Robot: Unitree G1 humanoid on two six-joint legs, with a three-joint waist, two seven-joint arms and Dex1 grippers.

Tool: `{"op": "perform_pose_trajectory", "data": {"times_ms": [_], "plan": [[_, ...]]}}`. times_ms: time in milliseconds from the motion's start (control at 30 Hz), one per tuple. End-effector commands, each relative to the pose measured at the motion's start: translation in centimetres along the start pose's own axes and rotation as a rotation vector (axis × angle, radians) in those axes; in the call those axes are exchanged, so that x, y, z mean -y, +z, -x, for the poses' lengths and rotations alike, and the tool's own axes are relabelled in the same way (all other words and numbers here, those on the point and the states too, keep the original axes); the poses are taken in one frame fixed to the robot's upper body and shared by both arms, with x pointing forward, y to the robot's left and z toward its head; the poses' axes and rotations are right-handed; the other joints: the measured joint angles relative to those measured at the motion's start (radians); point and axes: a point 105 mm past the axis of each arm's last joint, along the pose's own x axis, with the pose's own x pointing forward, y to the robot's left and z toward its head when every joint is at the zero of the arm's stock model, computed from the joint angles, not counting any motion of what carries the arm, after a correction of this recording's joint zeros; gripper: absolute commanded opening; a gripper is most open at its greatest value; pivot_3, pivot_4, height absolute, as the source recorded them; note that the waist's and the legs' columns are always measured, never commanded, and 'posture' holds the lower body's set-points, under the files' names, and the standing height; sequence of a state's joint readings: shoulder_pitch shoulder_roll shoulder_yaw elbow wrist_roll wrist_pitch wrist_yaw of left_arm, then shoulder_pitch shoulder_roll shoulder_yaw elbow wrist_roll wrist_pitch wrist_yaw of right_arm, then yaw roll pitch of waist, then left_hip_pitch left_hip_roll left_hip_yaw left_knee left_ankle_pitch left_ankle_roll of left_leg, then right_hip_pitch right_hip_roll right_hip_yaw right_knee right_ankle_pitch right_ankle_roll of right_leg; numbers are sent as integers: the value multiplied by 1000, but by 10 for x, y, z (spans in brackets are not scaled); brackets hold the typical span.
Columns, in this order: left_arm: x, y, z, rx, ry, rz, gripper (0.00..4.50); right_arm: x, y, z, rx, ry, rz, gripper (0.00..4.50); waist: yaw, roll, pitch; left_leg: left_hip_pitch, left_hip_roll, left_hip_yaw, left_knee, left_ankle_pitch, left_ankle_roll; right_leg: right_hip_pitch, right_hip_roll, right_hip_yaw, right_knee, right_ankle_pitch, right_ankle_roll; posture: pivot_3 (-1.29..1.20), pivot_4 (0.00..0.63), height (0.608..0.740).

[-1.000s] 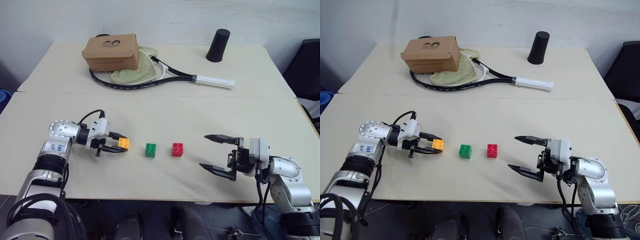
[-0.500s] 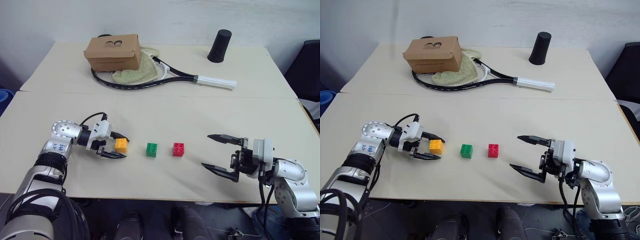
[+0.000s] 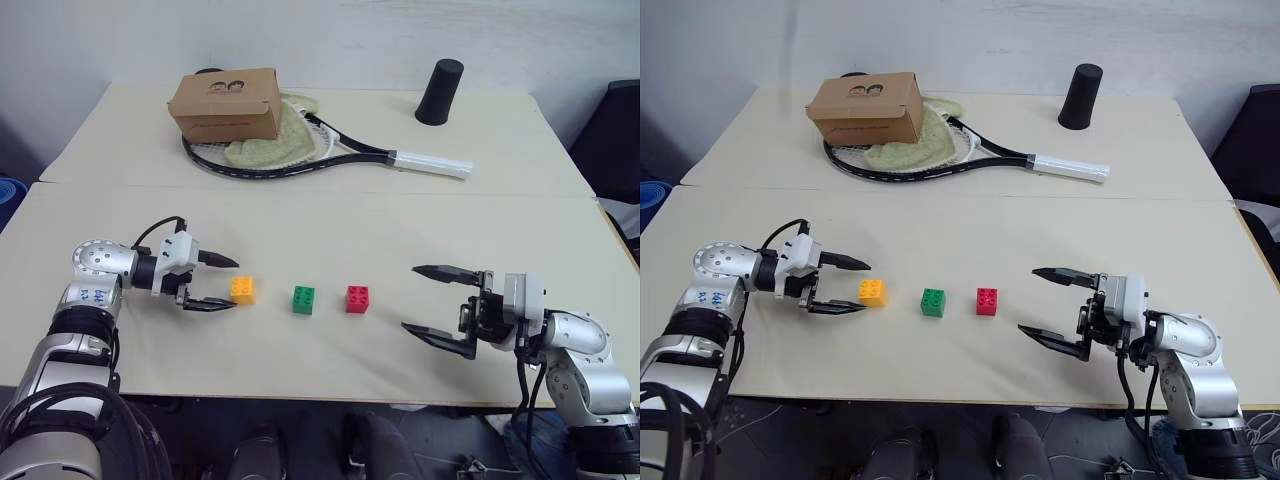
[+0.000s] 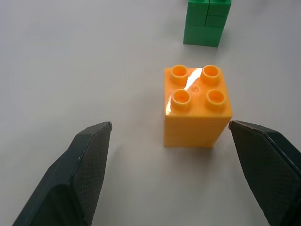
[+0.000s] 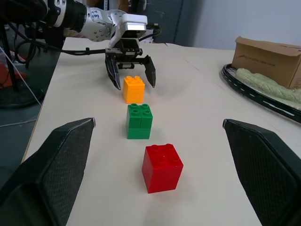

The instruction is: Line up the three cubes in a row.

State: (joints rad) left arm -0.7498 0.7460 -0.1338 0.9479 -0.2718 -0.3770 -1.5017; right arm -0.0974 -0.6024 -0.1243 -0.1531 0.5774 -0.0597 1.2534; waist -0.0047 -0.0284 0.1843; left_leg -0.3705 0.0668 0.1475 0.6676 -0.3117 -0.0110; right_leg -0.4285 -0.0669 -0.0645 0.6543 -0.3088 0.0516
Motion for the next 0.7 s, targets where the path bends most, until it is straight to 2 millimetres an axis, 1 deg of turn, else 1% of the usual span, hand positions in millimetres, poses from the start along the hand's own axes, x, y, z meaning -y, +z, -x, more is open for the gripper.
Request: {"op": "perform_pose_trajectory", "data": {"times_ms": [33,100,133,167,233,300,367,467,500,567,700], "plan": [[10,3,13,12,-34,-18,4190,-1,5,2,13,11,2,4500,-2,0,0,0,0,0,0,0,0,0,0,0,0,0,0,0,150,740],[16,2,26,-3,-26,-25,4190,-1,7,5,12,13,4,4500,-5,0,0,0,2,0,0,0,0,0,0,0,0,0,0,0,150,740],[23,1,37,-19,-15,-21,4190,0,9,10,-1,14,16,4500,-8,0,0,0,3,0,0,0,-1,0,-3,1,0,0,0,0,150,740],[27,1,44,-31,-9,-18,4190,1,11,13,-10,15,24,4500,-13,0,0,0,4,0,0,0,-1,0,-4,1,0,0,0,0,150,740],[35,1,61,-63,48,-23,4190,5,14,24,-50,19,46,4500,-21,0,0,0,3,0,-1,0,-1,0,-5,1,0,0,-1,0,150,740],[38,-2,82,-138,150,-50,4190,9,14,38,-126,38,81,4500,-23,0,0,0,3,0,-1,0,0,0,-6,1,0,0,-1,0,150,740],[42,-1,92,-169,195,-61,4190,11,14,47,-177,46,102,4500,-22,0,0,1,2,-1,-1,-2,2,0,-8,2,0,-1,-1,0,150,740],[48,7,108,-164,253,-54,4190,15,15,69,-262,46,128,4500,-19,0,0,1,1,-2,-2,-3,4,1,-9,2,0,-1,-1,0,150,740],[49,11,113,-154,278,-45,4190,16,17,75,-280,41,134,4500,-18,0,0,1,1,-2,-2,-3,5,1,-10,2,0,-1,-1,0,150,740],[49,18,116,-138,314,-30,4190,18,20,81,-296,36,141,4500,-17,0,0,0,0,-2,-2,-3,5,1,-10,2,-1,-1,-1,0,150,740],[57,18,114,-131,324,-2,4190,18,16,83,-303,32,140,4500,-21,0,0,1,0,-2,-2,-3,4,1,-10,3,0,-1,-1,0,150,740]]}}
